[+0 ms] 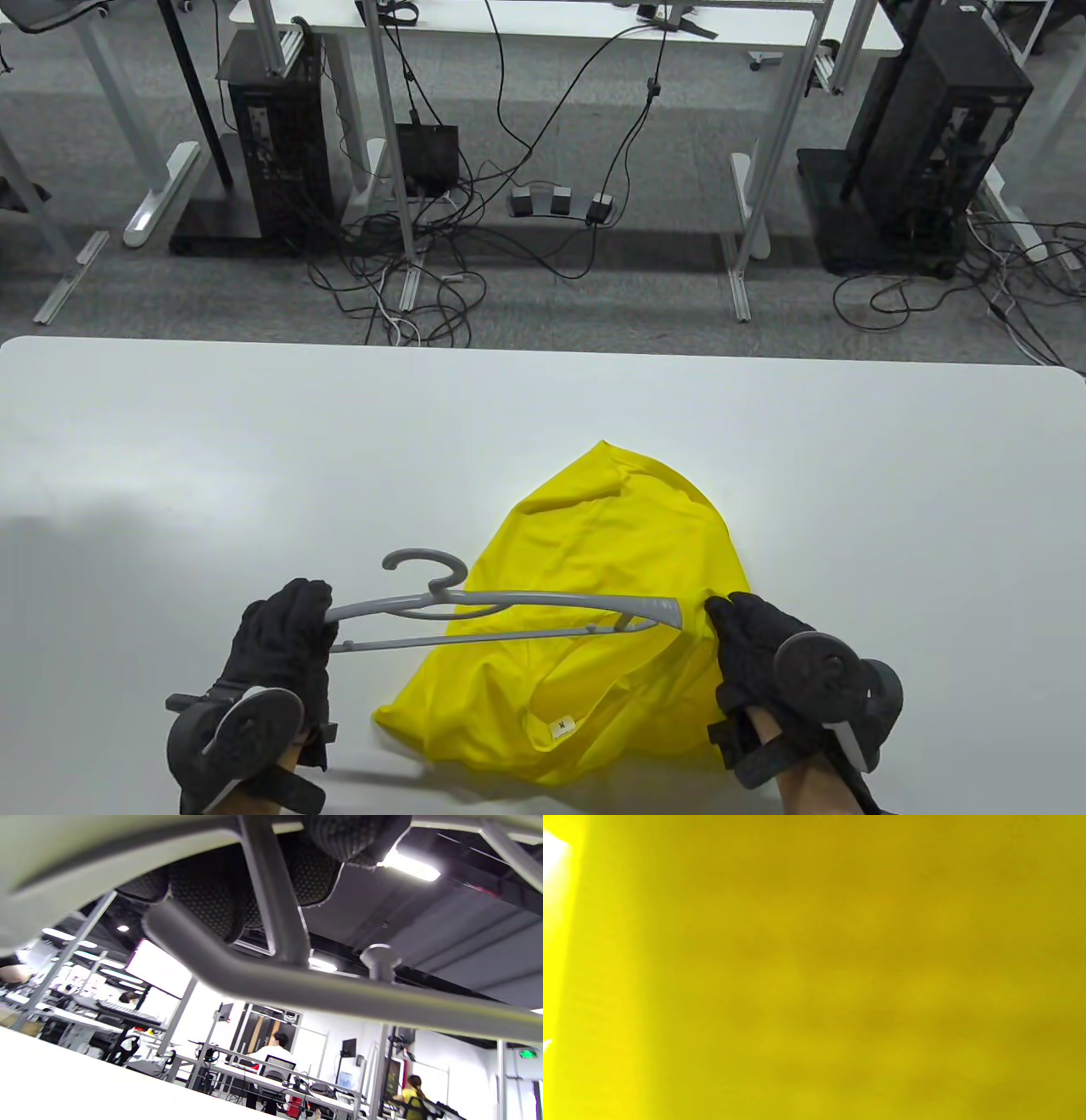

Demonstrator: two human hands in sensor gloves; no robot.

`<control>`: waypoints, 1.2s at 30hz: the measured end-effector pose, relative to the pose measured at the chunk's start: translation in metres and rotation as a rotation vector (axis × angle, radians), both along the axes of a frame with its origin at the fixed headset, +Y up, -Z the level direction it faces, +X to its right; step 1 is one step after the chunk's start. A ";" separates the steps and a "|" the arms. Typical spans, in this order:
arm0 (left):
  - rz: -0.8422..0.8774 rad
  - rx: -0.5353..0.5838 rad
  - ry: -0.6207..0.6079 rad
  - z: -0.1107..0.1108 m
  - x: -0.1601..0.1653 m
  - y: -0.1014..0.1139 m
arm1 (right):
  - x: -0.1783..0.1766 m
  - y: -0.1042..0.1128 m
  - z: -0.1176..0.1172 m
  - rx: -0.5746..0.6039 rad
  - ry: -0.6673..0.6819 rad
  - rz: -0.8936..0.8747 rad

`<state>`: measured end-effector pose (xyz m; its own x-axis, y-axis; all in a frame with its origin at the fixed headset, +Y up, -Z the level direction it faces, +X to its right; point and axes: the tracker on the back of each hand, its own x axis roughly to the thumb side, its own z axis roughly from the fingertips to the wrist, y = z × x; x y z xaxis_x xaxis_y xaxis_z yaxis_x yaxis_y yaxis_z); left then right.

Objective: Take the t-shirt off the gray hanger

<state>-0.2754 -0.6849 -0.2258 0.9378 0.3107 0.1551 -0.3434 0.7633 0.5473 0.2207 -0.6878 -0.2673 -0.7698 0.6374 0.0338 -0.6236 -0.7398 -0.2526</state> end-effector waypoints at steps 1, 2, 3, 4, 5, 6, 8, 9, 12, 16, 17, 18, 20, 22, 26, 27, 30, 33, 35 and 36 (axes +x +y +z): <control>0.055 -0.010 0.004 0.000 -0.004 -0.001 | 0.003 -0.004 -0.003 -0.063 0.001 -0.025; 0.099 -0.019 0.006 -0.001 -0.007 -0.002 | 0.005 -0.007 -0.006 -0.117 0.003 -0.034; 0.150 -0.028 0.011 -0.001 -0.010 -0.002 | 0.005 -0.011 -0.008 -0.171 0.003 -0.009; 0.171 -0.033 0.013 -0.001 -0.011 -0.003 | 0.005 -0.013 -0.009 -0.192 0.006 0.018; 0.186 -0.043 0.013 -0.001 -0.011 -0.003 | 0.003 -0.014 -0.010 -0.217 0.010 0.050; 0.188 -0.052 0.012 -0.001 -0.011 -0.003 | 0.000 -0.015 -0.010 -0.231 0.022 0.079; 0.189 -0.067 0.009 -0.002 -0.008 -0.003 | -0.007 -0.017 -0.010 -0.241 0.076 0.108; 0.195 -0.076 0.005 -0.002 -0.006 -0.003 | -0.011 -0.018 -0.010 -0.260 0.104 0.110; 0.205 -0.108 -0.008 -0.003 -0.001 -0.004 | -0.021 -0.018 -0.008 -0.296 0.146 0.138; 0.206 -0.170 -0.030 -0.007 0.005 -0.008 | -0.034 -0.009 -0.001 -0.202 0.144 0.234; 0.217 -0.191 -0.036 -0.008 0.007 -0.010 | -0.037 -0.007 0.000 -0.189 0.150 0.253; 0.238 -0.225 -0.045 -0.010 0.009 -0.013 | -0.042 -0.004 0.003 -0.163 0.154 0.289; 0.272 -0.291 -0.058 -0.014 0.012 -0.016 | -0.048 0.000 0.006 -0.127 0.163 0.325; 0.315 -0.390 -0.075 -0.018 0.016 -0.023 | -0.055 0.004 0.010 -0.095 0.182 0.346; 0.292 -0.499 -0.067 -0.022 0.026 -0.034 | -0.065 0.007 0.015 -0.077 0.216 0.365; 0.281 -0.524 -0.063 -0.023 0.028 -0.035 | -0.067 0.007 0.015 -0.075 0.226 0.373; 0.238 -0.635 -0.052 -0.028 0.037 -0.043 | -0.071 0.008 0.017 -0.068 0.240 0.382; 0.140 -0.745 -0.044 -0.030 0.048 -0.053 | -0.073 0.008 0.018 -0.063 0.251 0.384; 0.077 -0.802 -0.039 -0.031 0.055 -0.060 | -0.073 0.008 0.018 -0.063 0.254 0.384; 0.082 -0.816 -0.036 -0.031 0.055 -0.062 | -0.073 0.008 0.018 -0.063 0.254 0.385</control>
